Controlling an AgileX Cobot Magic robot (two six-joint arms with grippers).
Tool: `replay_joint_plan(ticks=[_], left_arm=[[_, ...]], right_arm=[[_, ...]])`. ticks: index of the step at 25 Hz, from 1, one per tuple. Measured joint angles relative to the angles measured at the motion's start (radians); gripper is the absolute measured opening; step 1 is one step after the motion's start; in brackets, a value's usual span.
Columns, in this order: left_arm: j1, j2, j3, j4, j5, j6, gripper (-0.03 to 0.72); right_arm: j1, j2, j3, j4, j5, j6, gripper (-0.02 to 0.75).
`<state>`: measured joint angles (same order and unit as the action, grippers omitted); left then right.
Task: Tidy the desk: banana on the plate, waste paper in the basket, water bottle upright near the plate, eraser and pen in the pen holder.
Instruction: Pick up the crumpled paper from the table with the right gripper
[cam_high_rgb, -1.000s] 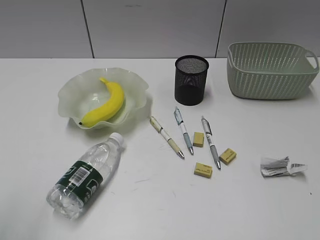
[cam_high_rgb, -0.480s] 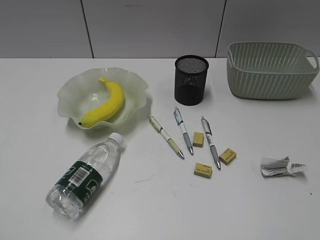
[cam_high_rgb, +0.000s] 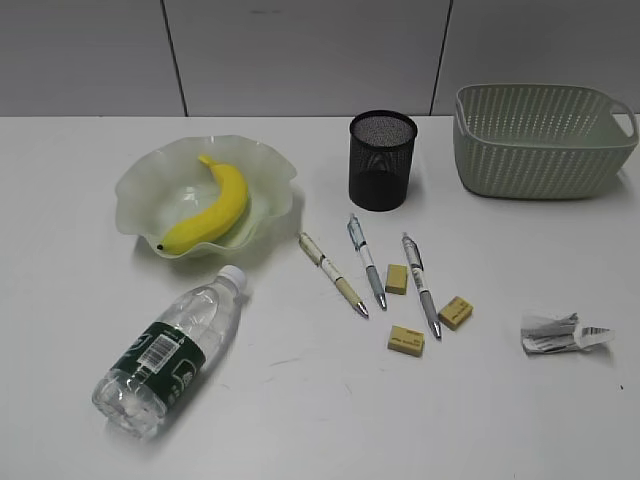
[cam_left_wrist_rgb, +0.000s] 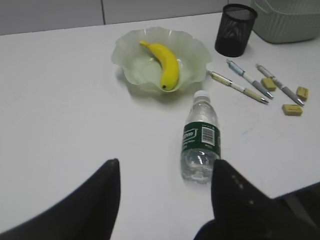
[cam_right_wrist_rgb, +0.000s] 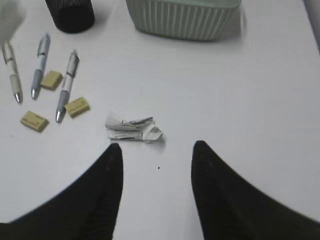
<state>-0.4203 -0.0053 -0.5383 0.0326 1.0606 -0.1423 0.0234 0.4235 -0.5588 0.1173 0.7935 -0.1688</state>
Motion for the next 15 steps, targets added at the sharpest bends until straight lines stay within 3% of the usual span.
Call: replay_joint_plan(ticks=[5, 8, 15], left_arm=[[0.147, -0.001, 0.0, 0.002, 0.0, 0.0, 0.433], [0.224, -0.001, 0.0, 0.003, 0.0, 0.0, 0.433], [0.303, -0.001, 0.0, 0.003, -0.001, 0.0, 0.426]], right_arm=[[0.005, 0.51, -0.046, 0.072, -0.145, -0.18, 0.415], [0.056, 0.782, -0.108, 0.083, -0.178, -0.295, 0.44], [0.217, 1.181, -0.245, 0.004, -0.213, -0.385, 0.486]])
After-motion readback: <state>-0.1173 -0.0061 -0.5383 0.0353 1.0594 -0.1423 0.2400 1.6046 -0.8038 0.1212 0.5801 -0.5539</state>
